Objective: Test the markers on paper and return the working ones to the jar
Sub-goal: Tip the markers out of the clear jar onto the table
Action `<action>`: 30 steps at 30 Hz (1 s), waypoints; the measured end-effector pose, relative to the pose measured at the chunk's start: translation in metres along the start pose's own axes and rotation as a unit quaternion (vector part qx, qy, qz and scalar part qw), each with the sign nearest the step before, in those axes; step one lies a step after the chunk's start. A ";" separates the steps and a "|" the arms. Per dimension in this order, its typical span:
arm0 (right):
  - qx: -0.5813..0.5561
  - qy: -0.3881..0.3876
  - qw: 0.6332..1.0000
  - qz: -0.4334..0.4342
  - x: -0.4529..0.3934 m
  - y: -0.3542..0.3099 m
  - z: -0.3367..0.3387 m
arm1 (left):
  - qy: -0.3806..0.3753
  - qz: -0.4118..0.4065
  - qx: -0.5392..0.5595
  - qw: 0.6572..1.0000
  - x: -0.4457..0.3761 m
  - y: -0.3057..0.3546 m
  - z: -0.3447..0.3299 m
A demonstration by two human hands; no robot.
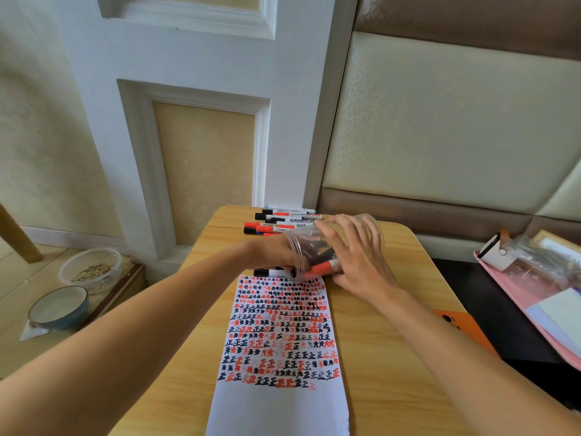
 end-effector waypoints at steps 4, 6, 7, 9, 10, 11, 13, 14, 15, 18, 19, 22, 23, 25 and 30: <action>-0.002 0.003 1.000 -0.018 0.001 0.003 -0.001 | 0.032 -0.013 -0.031 0.999 0.004 0.010 0.000; 0.001 0.007 1.000 -0.020 0.001 0.003 0.000 | 0.034 -0.032 0.002 0.999 0.003 0.012 -0.001; 0.004 0.012 1.000 -0.017 0.000 0.001 0.001 | 0.030 -0.033 0.003 0.999 0.002 0.012 -0.002; 0.009 0.021 1.000 -0.005 -0.001 -0.001 0.004 | 0.025 -0.027 -0.047 0.998 -0.001 0.010 -0.002; 0.010 0.023 1.000 0.000 -0.001 -0.002 0.004 | 0.022 -0.022 -0.078 0.996 -0.003 0.007 -0.002; 0.012 0.023 1.000 0.003 -0.002 -0.002 0.005 | 0.020 -0.016 -0.097 0.995 -0.006 0.005 -0.001; 0.013 0.020 1.000 0.003 -0.001 -0.002 0.004 | 0.017 -0.005 -0.083 0.996 -0.006 0.002 -0.001; 0.011 0.019 1.000 0.002 -0.001 -0.002 0.003 | 0.013 0.003 -0.071 0.997 -0.006 0.001 0.000; 0.009 0.017 1.000 0.001 0.000 -0.002 0.002 | 0.012 0.006 -0.060 0.998 -0.005 -0.001 0.001; 0.004 0.015 1.000 -0.008 0.000 -0.001 0.000 | 0.003 -0.009 -0.018 1.000 -0.004 0.000 0.001; 0.004 0.015 1.000 -0.012 0.000 0.000 0.000 | -0.003 -0.009 -0.014 1.000 -0.005 0.000 0.000; 0.002 0.015 1.000 -0.012 0.000 0.001 0.000 | -0.005 0.001 -0.054 0.999 -0.004 0.002 -0.003; 0.000 0.016 1.000 -0.011 0.000 0.002 0.000 | -0.001 -0.003 -0.067 0.998 -0.005 0.004 -0.004; -0.001 0.016 1.000 -0.006 -0.001 0.001 0.002 | 0.010 -0.008 -0.083 0.997 -0.006 0.006 -0.002; 0.007 0.006 1.000 0.008 0.000 -0.003 0.000 | -0.011 0.028 -0.059 0.998 -0.010 -0.007 0.000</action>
Point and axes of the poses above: each hand's wrist, its own x-axis away from the middle knuckle, its own z-axis out of the back of the hand, y = z × x, the point moved 9 cm from there along -x, towards the middle knuckle, and after that the axes turned 10 degrees about -y, right-handed, at the moved point
